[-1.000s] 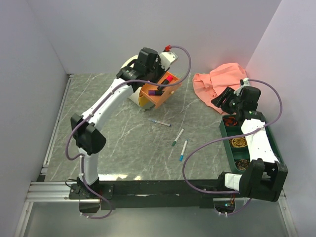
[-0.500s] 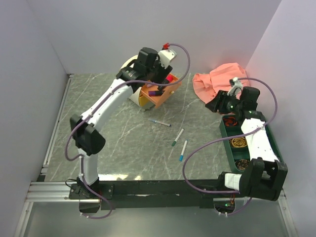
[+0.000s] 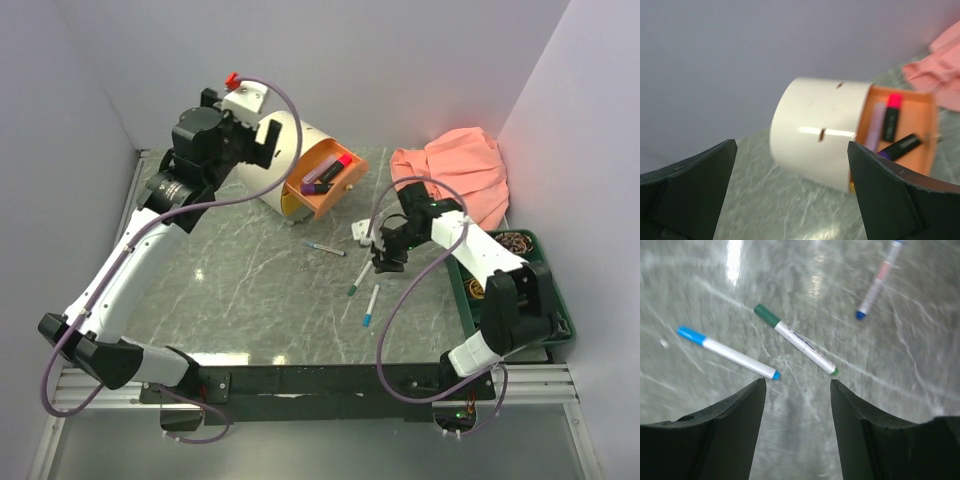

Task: Sort the stationery into containers
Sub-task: Place the pen in the drawer, then pick up the pen from the center of the board.

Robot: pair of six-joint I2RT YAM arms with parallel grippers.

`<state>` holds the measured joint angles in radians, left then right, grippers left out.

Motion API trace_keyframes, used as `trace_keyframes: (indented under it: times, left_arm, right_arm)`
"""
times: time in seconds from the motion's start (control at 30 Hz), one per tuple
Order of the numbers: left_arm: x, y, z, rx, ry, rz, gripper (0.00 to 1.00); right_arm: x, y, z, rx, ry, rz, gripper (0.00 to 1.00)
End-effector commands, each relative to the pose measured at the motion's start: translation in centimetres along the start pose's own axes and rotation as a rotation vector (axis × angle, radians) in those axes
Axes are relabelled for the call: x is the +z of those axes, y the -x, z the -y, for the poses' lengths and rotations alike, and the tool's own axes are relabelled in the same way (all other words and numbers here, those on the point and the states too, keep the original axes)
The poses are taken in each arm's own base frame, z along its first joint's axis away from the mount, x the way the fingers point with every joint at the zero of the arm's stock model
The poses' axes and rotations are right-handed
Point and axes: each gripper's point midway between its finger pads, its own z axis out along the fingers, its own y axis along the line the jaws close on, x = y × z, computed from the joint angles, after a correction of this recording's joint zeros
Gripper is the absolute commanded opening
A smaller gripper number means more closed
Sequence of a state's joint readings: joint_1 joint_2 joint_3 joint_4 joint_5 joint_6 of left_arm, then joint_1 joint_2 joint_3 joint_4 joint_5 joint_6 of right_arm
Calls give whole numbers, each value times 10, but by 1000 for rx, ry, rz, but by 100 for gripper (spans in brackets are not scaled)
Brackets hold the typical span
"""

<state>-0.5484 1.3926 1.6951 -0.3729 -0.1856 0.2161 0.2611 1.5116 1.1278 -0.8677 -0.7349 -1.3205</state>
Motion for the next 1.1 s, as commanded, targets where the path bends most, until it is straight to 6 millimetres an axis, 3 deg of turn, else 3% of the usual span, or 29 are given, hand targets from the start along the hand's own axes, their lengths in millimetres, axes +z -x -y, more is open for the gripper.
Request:
trace_keyframes:
  times: [0.0, 0.17, 0.23, 0.43, 0.67, 1.07]
  left_arm:
    - [-7, -42, -43, -71, 148, -89, 99]
    - [-29, -77, -84, -168, 228, -150, 100]
    - [-41, -82, -99, -207, 260, -153, 100]
    - [-57, -98, -120, -236, 312, -175, 100]
    - [-61, -106, -133, -249, 335, -187, 100]
    - [-59, -104, -139, -292, 341, -176, 99]
  right_arm:
    - [12, -4, 13, -359, 76, -129, 62]
    - [37, -13, 17, -442, 185, -173, 58]
    - [42, -15, 19, -468, 205, -191, 57]
    - [56, -29, 18, -505, 269, -237, 53]
    - [72, -35, 20, -506, 291, -261, 51]
    - [95, -55, 3, -555, 344, -314, 41]
